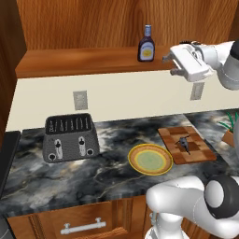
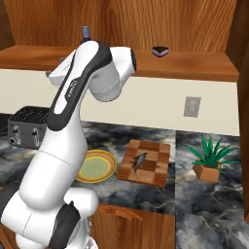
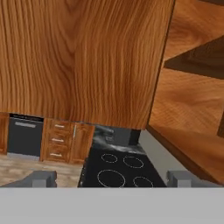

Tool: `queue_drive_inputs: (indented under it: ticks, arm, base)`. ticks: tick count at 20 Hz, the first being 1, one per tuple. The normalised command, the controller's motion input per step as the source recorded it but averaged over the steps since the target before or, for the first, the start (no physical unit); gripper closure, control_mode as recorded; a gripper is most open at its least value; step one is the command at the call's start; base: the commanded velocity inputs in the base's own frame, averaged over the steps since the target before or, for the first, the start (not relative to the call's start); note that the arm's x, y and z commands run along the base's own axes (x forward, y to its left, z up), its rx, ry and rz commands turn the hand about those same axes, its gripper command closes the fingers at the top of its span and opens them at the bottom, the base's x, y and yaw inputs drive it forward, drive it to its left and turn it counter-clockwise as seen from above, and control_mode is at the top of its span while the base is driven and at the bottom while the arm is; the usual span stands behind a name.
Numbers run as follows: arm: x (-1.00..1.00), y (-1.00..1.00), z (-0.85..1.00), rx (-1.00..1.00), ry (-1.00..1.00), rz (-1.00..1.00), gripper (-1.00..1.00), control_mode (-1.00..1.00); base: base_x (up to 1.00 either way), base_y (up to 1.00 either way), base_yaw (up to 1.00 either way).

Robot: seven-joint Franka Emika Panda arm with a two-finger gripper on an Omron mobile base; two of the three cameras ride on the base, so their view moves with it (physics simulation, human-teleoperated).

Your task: Pick the fish from the plate and place it on the cutting board. Then pick the condiment bottle from the cabinet and place it next to the cutting board.

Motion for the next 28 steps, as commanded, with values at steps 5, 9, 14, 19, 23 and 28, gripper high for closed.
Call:
queue_drive_inputs:
  ticks: [5,9,14,19,23,28]
  arm:
    - [0.00,0.00,0.14,0.11,0.11,-0.09,-1.00,-1.00]
    - [0.04,0.00,0.18,0.12,0.11,-0.08,-1.00,-1.00]
    - [0.08,0.00,0.22,0.13,0.07,-0.05,-1.00,-1.00]
    - [0.06,0.00,0.12,0.07,0.00,-0.01,-1.00,-1.00]
    - [0.00,0.00,0.00,0.00,0.00,0.00,-1.00,-1.00]
    - [0.00,-0.05,0.00,0.00,0.00,0.00,-1.00,-1.00]
  base:
    - [0.00,0.00,0.00]
    - [0.00,0.00,0.00]
    - [0.00,0.00,0.00]
    - [0.00,0.00,0.00]
    - [0.00,0.00,0.00]
    - [0.00,0.00,0.00]
